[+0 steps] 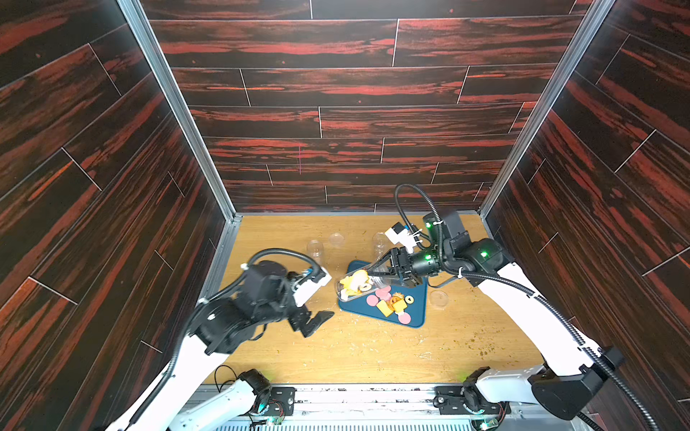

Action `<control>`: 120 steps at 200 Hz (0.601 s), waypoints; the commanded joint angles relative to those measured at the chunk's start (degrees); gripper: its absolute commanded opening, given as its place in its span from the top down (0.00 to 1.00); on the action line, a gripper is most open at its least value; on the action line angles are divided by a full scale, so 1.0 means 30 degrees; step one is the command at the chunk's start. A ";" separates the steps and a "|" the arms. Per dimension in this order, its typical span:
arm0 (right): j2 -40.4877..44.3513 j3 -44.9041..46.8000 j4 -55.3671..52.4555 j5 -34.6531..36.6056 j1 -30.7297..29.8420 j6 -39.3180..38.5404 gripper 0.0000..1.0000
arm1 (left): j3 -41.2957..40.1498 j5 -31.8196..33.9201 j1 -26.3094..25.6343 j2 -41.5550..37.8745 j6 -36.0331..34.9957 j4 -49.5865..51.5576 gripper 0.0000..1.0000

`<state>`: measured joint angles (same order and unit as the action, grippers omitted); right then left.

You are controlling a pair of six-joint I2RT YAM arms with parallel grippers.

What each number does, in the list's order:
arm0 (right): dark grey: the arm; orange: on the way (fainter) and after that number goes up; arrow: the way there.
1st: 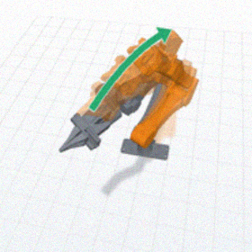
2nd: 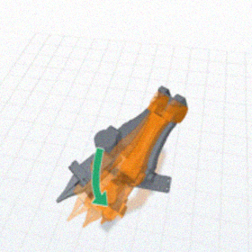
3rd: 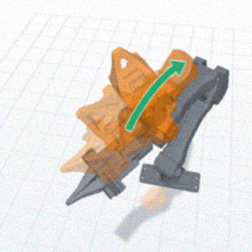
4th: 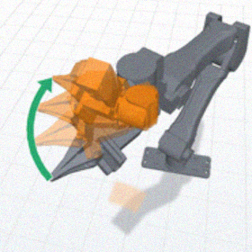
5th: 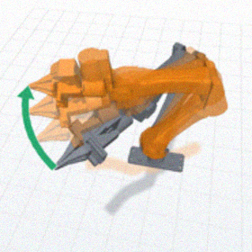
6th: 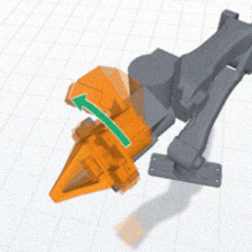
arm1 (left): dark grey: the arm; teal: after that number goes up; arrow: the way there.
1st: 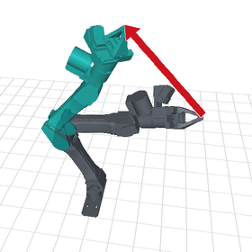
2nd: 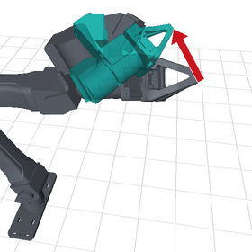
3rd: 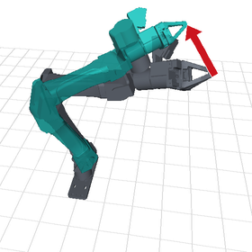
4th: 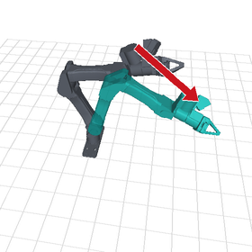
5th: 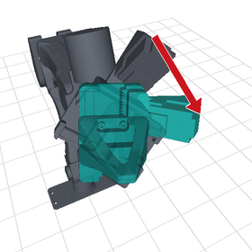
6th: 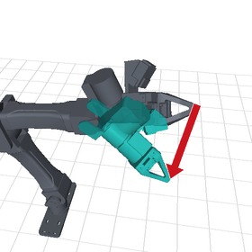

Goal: Pour the cookies out of the jar
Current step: Pick up the jar from the center of the board.

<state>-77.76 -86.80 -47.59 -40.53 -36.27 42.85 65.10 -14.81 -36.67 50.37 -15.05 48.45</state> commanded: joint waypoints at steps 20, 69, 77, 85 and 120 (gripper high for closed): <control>-0.0096 0.0390 0.1661 -0.0990 -0.0966 0.1004 0.39 | -0.0268 0.0182 -0.0156 -0.0036 -0.1139 -0.2154 0.00; -0.0375 0.1097 0.2962 -0.1166 -0.1917 0.1810 0.39 | 0.0160 -0.0545 -0.0248 0.0846 -0.1578 -0.2016 0.06; -0.0543 0.1051 0.2995 -0.1196 -0.2044 0.1796 0.39 | 0.0436 -0.0742 -0.0273 0.1125 -0.1945 -0.1383 0.08; -0.0700 0.0947 0.2977 -0.1218 -0.2158 0.1743 0.39 | 0.0660 -0.0851 -0.0303 0.1296 -0.2267 -0.0947 0.08; -0.1250 0.0490 0.2940 -0.1528 -0.2228 0.1625 0.39 | 0.1377 -0.1271 -0.0317 0.1676 -0.3781 0.1093 0.09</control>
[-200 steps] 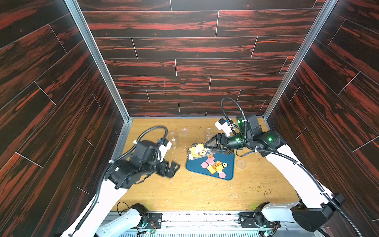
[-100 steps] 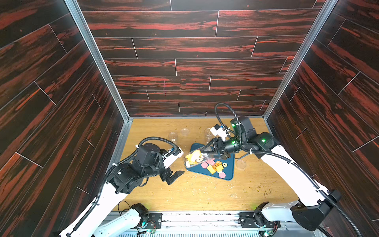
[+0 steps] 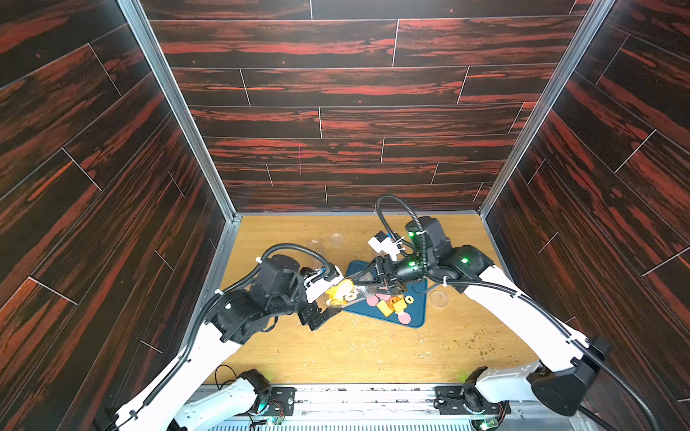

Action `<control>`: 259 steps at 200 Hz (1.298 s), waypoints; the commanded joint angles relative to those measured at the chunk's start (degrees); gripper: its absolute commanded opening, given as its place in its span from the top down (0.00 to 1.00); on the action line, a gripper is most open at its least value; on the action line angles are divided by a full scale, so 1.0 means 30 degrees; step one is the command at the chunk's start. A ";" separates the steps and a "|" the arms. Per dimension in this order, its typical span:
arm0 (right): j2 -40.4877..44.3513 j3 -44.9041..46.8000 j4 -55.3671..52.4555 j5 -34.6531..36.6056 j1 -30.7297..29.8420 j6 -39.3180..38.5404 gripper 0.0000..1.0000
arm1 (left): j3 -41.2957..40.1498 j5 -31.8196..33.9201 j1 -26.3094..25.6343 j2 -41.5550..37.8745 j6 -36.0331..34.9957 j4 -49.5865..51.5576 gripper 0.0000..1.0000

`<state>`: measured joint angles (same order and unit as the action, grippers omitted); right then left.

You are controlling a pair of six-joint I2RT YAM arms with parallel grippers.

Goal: Pour the cookies out of the jar
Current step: Pick up the jar from the center of the board.

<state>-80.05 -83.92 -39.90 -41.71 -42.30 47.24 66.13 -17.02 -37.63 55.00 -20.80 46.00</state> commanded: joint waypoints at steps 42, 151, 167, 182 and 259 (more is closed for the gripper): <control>-0.0840 -0.0459 0.0444 -0.1672 -0.0297 0.0119 0.39 | 0.1716 -0.0673 0.0004 0.0631 -0.2893 0.2860 0.23; -0.0552 0.0688 0.2226 -0.3643 -0.0293 0.1015 0.38 | 0.1113 -0.0396 0.0003 0.0242 -0.2740 0.1232 0.28; -0.0504 0.0809 0.2393 -0.3662 -0.0287 0.1122 0.38 | 0.1137 -0.0459 0.0003 0.0240 -0.2699 0.1378 0.33; -0.0540 0.0869 0.2402 -0.3628 -0.0298 0.1127 0.38 | 0.1176 -0.0484 0.0003 0.0182 -0.2677 0.1549 0.36; -0.0588 0.0855 0.2372 -0.3242 -0.0285 0.1015 0.25 | 0.0518 -0.0634 0.0003 -0.0493 -0.2081 0.1316 0.49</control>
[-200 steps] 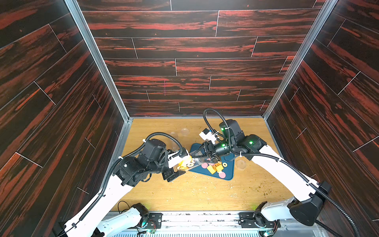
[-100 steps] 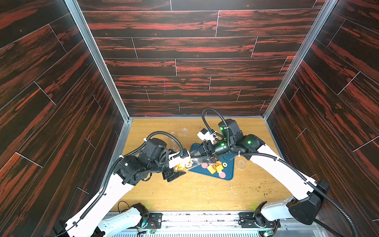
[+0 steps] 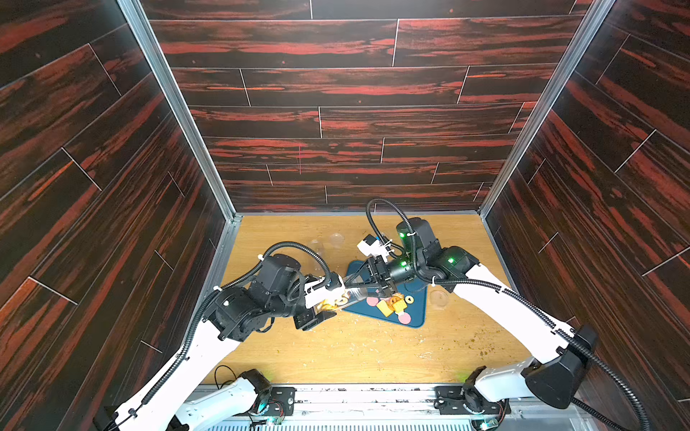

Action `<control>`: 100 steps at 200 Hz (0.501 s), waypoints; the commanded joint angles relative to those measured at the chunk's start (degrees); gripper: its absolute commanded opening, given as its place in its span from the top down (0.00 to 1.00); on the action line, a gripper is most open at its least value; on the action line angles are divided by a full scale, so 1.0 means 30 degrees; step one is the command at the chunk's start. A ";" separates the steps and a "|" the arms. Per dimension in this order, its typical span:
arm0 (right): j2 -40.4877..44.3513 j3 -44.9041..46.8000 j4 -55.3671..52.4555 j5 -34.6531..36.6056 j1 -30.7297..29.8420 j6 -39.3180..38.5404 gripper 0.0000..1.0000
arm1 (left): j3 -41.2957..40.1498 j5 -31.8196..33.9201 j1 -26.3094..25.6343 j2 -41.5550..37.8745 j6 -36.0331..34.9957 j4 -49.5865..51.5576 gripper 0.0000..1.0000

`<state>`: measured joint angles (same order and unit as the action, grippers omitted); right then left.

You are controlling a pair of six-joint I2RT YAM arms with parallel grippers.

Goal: Pour the cookies out of the jar
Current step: Pick up the jar from the center of the board.

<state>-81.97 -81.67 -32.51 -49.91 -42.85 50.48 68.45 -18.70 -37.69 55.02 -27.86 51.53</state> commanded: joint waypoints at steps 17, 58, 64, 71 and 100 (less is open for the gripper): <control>0.0021 0.0058 -0.0104 -0.0487 -0.0107 -0.0105 0.23 | -0.0332 -0.0080 0.0025 -0.0358 0.0611 -0.0709 0.51; 0.0132 -0.0031 -0.0740 -0.0022 0.0231 -0.0562 0.17 | -0.0388 -0.0257 0.0025 -0.0128 0.0584 -0.0860 0.53; 0.0234 -0.0001 -0.0846 -0.0002 0.0394 -0.0645 0.16 | -0.0403 -0.0253 0.0025 -0.0126 0.0566 -0.0908 0.53; 0.0385 0.0048 -0.0934 0.0025 0.0642 -0.0656 0.15 | -0.0412 -0.0245 0.0025 -0.0112 0.0531 -0.0889 0.55; 0.1012 0.0329 -0.1111 -0.0232 0.1537 -0.0658 0.13 | -0.0490 -0.0240 0.0025 -0.0090 0.0446 -0.0814 0.55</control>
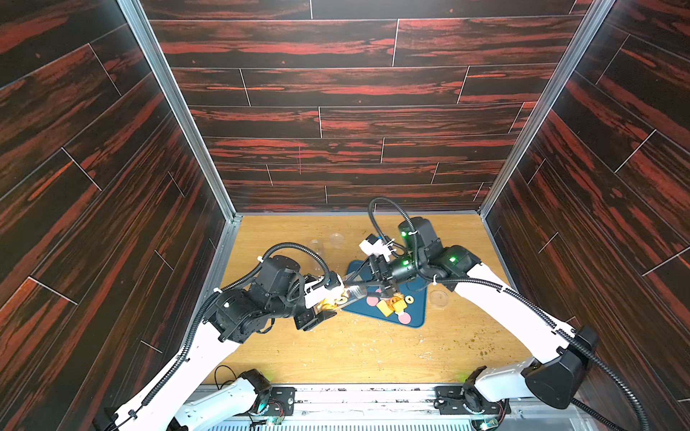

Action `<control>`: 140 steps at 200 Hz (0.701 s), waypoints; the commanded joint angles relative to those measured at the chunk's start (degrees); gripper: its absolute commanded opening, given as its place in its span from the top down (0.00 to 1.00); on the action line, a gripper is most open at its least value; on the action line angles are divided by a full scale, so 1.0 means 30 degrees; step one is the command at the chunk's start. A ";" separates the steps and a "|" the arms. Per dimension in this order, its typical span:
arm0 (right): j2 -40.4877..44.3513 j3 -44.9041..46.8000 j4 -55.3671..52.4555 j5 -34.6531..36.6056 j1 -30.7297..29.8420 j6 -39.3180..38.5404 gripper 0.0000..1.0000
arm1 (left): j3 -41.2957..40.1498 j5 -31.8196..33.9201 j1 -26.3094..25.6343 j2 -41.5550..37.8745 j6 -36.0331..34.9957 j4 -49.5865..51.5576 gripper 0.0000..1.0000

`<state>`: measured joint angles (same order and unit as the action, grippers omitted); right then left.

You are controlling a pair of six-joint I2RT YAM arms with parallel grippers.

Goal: Pour the cookies out of the jar
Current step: Pick up the jar from the center of the board.

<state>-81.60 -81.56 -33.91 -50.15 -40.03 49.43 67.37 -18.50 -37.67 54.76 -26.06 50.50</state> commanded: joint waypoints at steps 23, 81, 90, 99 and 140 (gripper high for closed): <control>0.0856 0.0167 -0.0999 -0.0684 0.0653 -0.0554 0.13 | -0.0105 -0.0291 0.0018 0.0055 -0.0188 -0.0201 0.57; 0.0632 0.0382 -0.1208 -0.1648 0.0583 -0.0684 0.13 | -0.0206 -0.0161 0.0018 -0.0262 -0.0378 0.0254 0.60; 0.0600 0.0361 -0.1166 -0.1638 0.0548 -0.0658 0.15 | -0.0228 -0.0176 0.0018 -0.0292 -0.0365 0.0301 0.60; 0.0541 0.0363 -0.1075 -0.1730 0.0465 -0.0605 0.16 | -0.0252 -0.0203 0.0018 -0.0295 -0.0391 0.0333 0.60; -0.0174 -0.0439 -0.1591 -0.1547 -0.0383 -0.1060 0.14 | -0.0142 -0.0324 0.0018 -0.0237 -0.0536 0.0561 0.60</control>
<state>-80.62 -81.08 -36.60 -54.24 -39.59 48.14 66.72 -18.48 -37.67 55.00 -26.26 51.68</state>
